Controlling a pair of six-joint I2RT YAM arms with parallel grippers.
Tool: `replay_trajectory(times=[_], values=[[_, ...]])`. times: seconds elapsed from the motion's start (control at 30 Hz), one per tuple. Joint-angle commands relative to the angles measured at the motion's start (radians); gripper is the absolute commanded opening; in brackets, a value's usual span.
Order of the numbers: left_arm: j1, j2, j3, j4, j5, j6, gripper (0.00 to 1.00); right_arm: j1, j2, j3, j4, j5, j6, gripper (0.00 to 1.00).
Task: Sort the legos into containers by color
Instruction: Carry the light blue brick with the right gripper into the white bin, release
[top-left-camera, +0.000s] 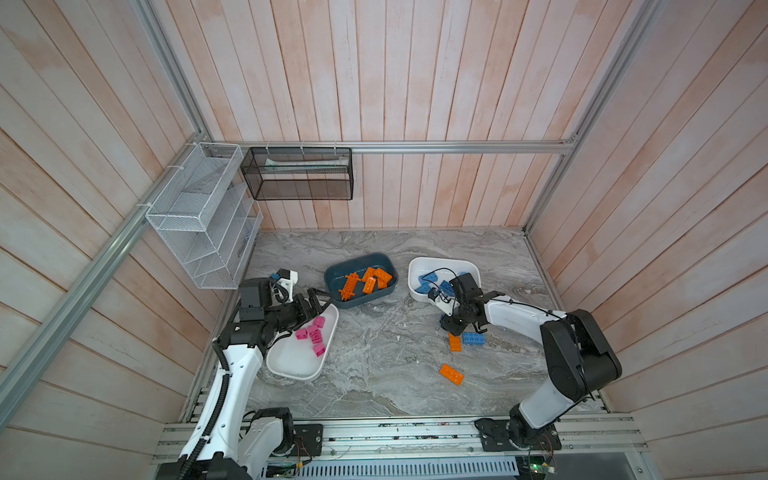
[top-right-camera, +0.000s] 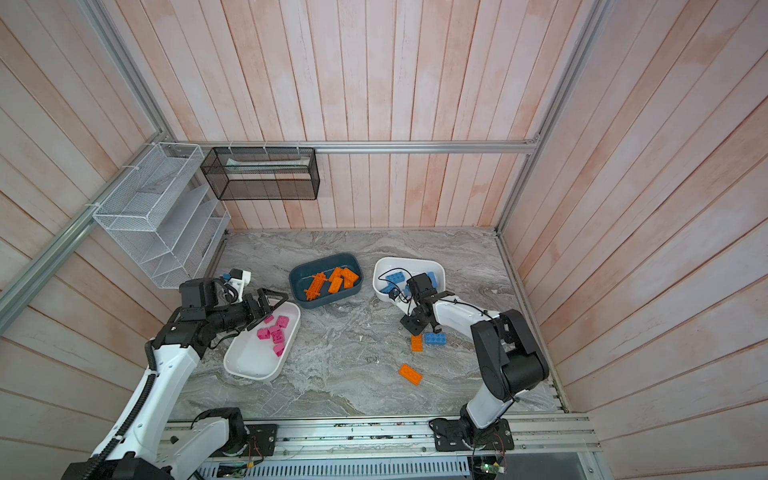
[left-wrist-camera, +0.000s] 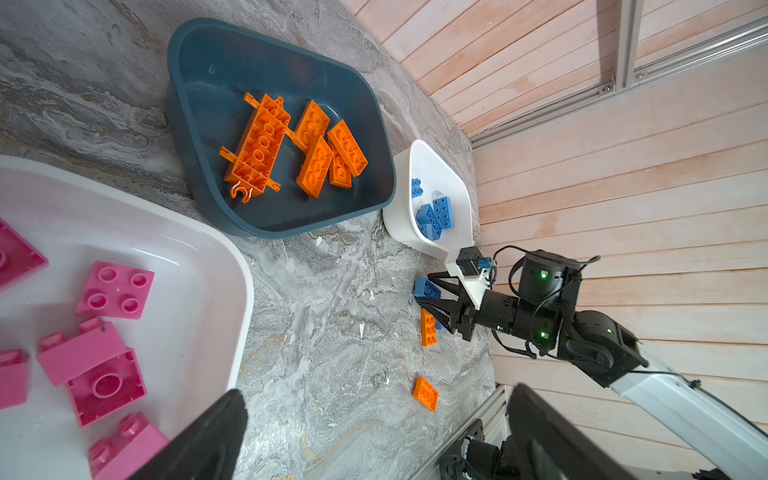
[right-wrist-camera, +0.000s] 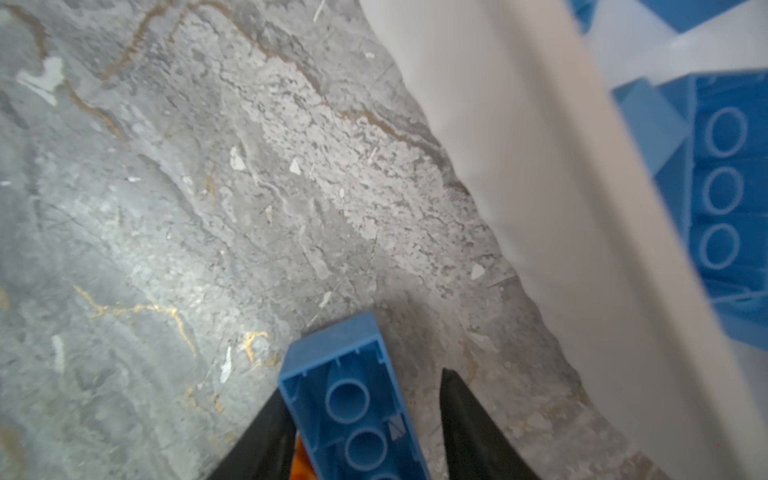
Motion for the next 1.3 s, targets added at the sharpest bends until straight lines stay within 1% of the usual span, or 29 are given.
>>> replay_trajectory(times=[0.0, 0.17, 0.2, 0.27, 0.4, 0.47, 0.53, 0.6, 0.73, 0.87, 0.97, 1.1, 1.27], values=[[-0.005, -0.008, -0.004, 0.000, 0.023, 0.014, 1.00, -0.002, 0.023, 0.027, -0.007, -0.033, -0.018, 0.41], [-0.005, -0.012, -0.007, 0.009, 0.052, 0.004, 1.00, -0.003, 0.020, 0.052, -0.050, -0.042, -0.016, 0.21], [-0.005, -0.012, -0.005, 0.010, 0.052, 0.006, 1.00, -0.003, 0.009, 0.059, -0.058, -0.045, -0.012, 0.19], [-0.005, -0.009, 0.003, 0.006, 0.055, 0.009, 1.00, 0.003, -0.032, 0.084, -0.083, -0.067, 0.001, 0.16], [-0.005, -0.010, 0.010, 0.027, 0.087, -0.012, 1.00, 0.021, -0.145, 0.120, -0.117, -0.124, 0.042, 0.16], [-0.005, -0.009, 0.012, 0.046, 0.103, -0.027, 1.00, 0.023, -0.194, 0.135, -0.101, -0.144, 0.059, 0.15], [-0.005, -0.006, 0.012, 0.057, 0.109, -0.037, 1.00, 0.023, -0.213, 0.153, -0.067, -0.139, 0.060, 0.15], [-0.005, 0.003, 0.021, 0.056, 0.110, -0.035, 1.00, 0.012, -0.184, 0.209, -0.077, -0.113, 0.047, 0.16], [-0.006, 0.008, 0.041, 0.047, 0.107, -0.031, 1.00, -0.016, -0.062, 0.330, -0.107, -0.062, 0.005, 0.16], [-0.005, -0.001, 0.050, 0.032, 0.104, -0.028, 1.00, -0.059, 0.067, 0.411, -0.092, -0.022, -0.013, 0.16], [-0.006, -0.004, 0.047, 0.020, 0.099, -0.022, 1.00, -0.082, 0.145, 0.455, -0.068, 0.008, -0.031, 0.17], [-0.007, -0.004, 0.042, 0.018, 0.098, -0.016, 1.00, -0.097, 0.227, 0.499, -0.037, 0.011, -0.050, 0.19], [-0.007, -0.002, 0.036, 0.021, 0.098, -0.013, 1.00, -0.101, 0.301, 0.530, -0.006, 0.114, -0.104, 0.23]])
